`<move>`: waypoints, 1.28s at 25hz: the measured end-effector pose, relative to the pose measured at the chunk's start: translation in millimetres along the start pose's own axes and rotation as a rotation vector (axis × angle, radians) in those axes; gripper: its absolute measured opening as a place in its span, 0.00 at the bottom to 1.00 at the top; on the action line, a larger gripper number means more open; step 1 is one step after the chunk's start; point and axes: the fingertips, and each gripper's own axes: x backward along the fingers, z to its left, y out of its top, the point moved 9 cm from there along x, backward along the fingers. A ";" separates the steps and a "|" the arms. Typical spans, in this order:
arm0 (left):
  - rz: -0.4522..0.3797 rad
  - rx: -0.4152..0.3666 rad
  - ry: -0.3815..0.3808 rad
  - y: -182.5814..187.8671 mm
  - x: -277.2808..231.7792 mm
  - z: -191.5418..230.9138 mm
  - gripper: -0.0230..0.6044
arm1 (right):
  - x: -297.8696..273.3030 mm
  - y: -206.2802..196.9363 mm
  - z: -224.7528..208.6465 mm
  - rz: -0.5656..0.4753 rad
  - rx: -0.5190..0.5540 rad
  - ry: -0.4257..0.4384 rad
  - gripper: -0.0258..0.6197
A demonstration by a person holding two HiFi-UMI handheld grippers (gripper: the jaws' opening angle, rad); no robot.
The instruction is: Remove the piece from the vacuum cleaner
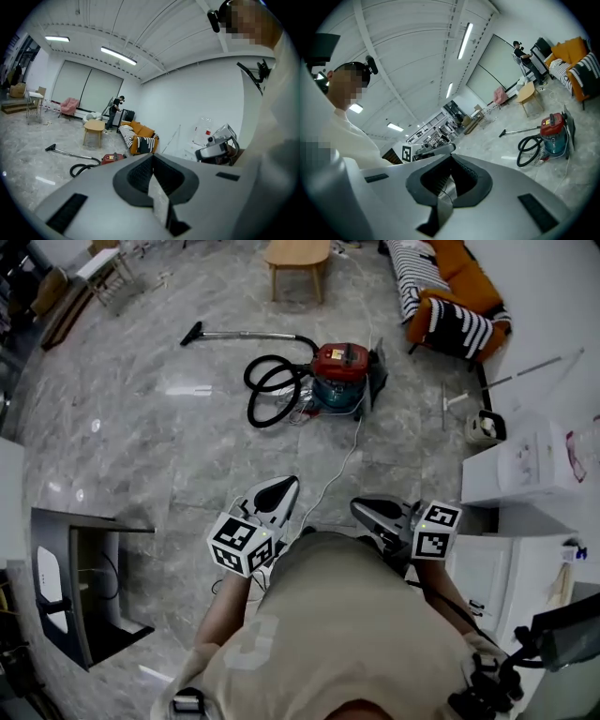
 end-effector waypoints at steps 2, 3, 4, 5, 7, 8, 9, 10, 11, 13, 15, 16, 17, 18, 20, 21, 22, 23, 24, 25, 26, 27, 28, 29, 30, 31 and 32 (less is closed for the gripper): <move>-0.004 -0.011 -0.027 -0.3 1.0 6.0 0.04 | -10.9 -1.3 2.0 0.009 -0.003 -0.006 0.04; -0.005 -0.019 -0.039 -0.1 0.9 7.8 0.04 | -15.4 -1.0 1.7 0.013 -0.007 -0.006 0.04; -0.005 -0.030 -0.051 -0.2 0.7 8.4 0.04 | -19.1 -0.3 1.1 0.015 -0.009 -0.005 0.04; -0.004 -0.043 -0.062 -0.9 0.3 7.9 0.04 | -22.0 0.7 0.5 0.017 -0.010 -0.004 0.04; 0.004 -0.063 -0.077 -3.3 -0.6 6.6 0.04 | -27.1 2.6 0.1 0.028 -0.005 -0.004 0.04; 0.010 -0.062 -0.079 -5.0 -1.2 7.5 0.04 | -29.9 3.5 0.3 0.037 0.002 -0.006 0.04; 0.016 -0.054 -0.079 -6.8 -1.8 9.4 0.04 | -32.5 4.5 0.6 0.047 0.013 -0.010 0.04; 0.019 -0.043 -0.078 -8.3 -2.4 11.8 0.04 | -34.4 5.6 0.3 0.055 0.024 -0.015 0.04; 0.021 -0.034 -0.078 -9.3 -2.7 14.1 0.04 | -35.6 6.8 -0.8 0.058 0.031 -0.021 0.04; 0.021 -0.025 -0.081 -9.5 -2.7 17.7 0.04 | -35.8 8.1 -3.9 0.055 0.026 -0.032 0.04; 0.018 -0.016 -0.082 -7.7 -3.2 21.1 0.04 | -34.9 8.3 -6.0 0.048 0.009 -0.036 0.04; 0.018 -0.012 -0.076 -6.1 -4.6 23.0 0.04 | -34.3 8.8 -7.0 0.044 0.001 -0.033 0.04; 0.019 -0.011 -0.065 -4.3 -6.7 24.8 0.04 | -33.4 9.6 -8.4 0.039 -0.006 -0.027 0.04; 0.022 -0.014 -0.051 -2.5 -8.8 26.4 0.04 | -32.6 10.6 -9.7 0.034 -0.015 -0.016 0.04; 0.031 -0.017 -0.022 0.7 -11.8 29.1 0.04 | -32.1 12.1 -12.1 0.024 -0.037 0.012 0.04; 0.035 -0.017 -0.012 2.4 -14.5 30.0 0.04 | -31.5 13.4 -14.1 0.021 -0.046 0.024 0.04; 0.040 -0.016 -0.006 4.3 -19.1 30.1 0.04 | -29.8 15.3 -17.5 0.021 -0.054 0.032 0.04; 0.045 -0.016 -0.003 6.5 -25.7 29.6 0.04 | -26.9 17.8 -22.5 0.022 -0.061 0.035 0.04; 0.052 -0.019 -0.003 8.8 -32.9 28.9 0.04 | -23.6 20.3 -28.5 0.022 -0.068 0.035 0.04; 0.060 -0.023 -0.004 11.0 -39.7 28.3 0.04 | -20.4 22.3 -34.6 0.021 -0.077 0.031 0.04; 0.068 -0.029 -0.006 13.0 -45.4 27.8 0.04 | -17.5 23.6 -40.1 0.015 -0.089 0.026 0.04; 0.077 -0.035 -0.010 14.8 -50.6 27.2 0.04 | -14.5 24.3 -45.4 0.006 -0.104 0.019 0.04; 0.087 -0.041 -0.016 16.5 -55.9 26.4 0.04 | -11.0 25.0 -50.8 -0.006 -0.121 0.010 0.04; 0.098 -0.047 -0.024 18.4 -61.9 25.4 0.04 | -6.8 26.2 -56.6 -0.019 -0.138 0.000 0.04; 0.111 -0.056 -0.034 20.1 -68.6 24.2 0.04 | -1.9 28.1 -62.7 -0.036 -0.156 -0.010 0.04; 0.124 -0.065 -0.044 21.6 -75.9 22.7 0.04 | 3.4 30.6 -68.9 -0.057 -0.176 -0.021 0.04; 0.138 -0.075 -0.054 23.1 -83.8 21.0 0.04 | 9.2 33.5 -75.0 -0.080 -0.198 -0.031 0.04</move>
